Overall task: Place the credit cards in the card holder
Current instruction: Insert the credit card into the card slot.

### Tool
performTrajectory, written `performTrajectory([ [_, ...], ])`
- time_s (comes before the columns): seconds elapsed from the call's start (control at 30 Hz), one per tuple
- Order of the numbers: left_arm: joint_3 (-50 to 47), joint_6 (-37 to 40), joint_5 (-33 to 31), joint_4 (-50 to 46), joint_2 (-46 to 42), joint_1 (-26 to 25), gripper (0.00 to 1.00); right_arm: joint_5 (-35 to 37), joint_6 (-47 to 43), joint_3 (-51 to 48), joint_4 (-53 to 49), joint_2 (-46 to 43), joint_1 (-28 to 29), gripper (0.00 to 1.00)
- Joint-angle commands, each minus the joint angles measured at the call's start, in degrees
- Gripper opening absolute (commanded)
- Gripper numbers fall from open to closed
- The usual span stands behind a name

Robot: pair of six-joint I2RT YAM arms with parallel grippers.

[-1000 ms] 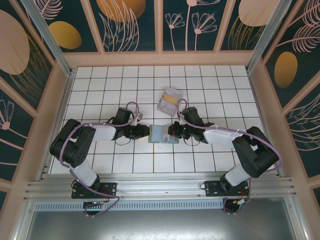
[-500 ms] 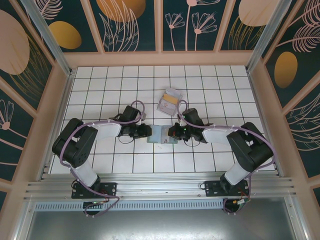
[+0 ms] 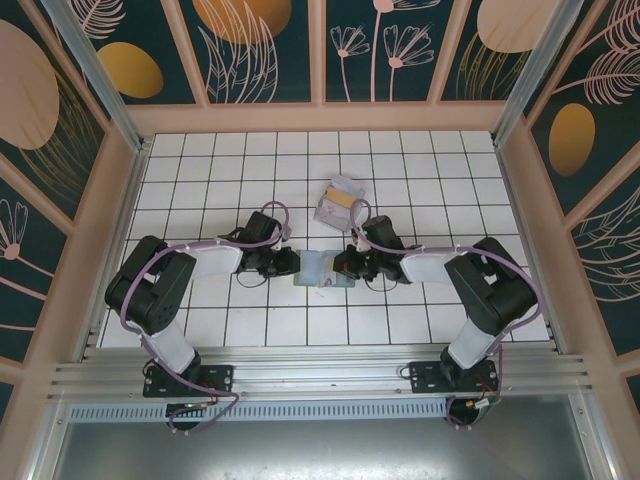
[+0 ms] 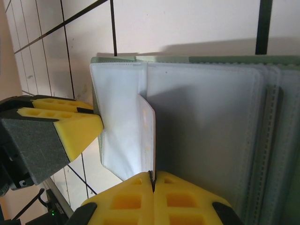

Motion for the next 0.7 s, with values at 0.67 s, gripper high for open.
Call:
performTrajectory([
  [0.67, -1.7, -0.2, -1.6, 0.8, 3.6, -0.9, 0.21, 12.9, -3.7, 6.8, -3.0, 5.9, 6.6, 0.00],
])
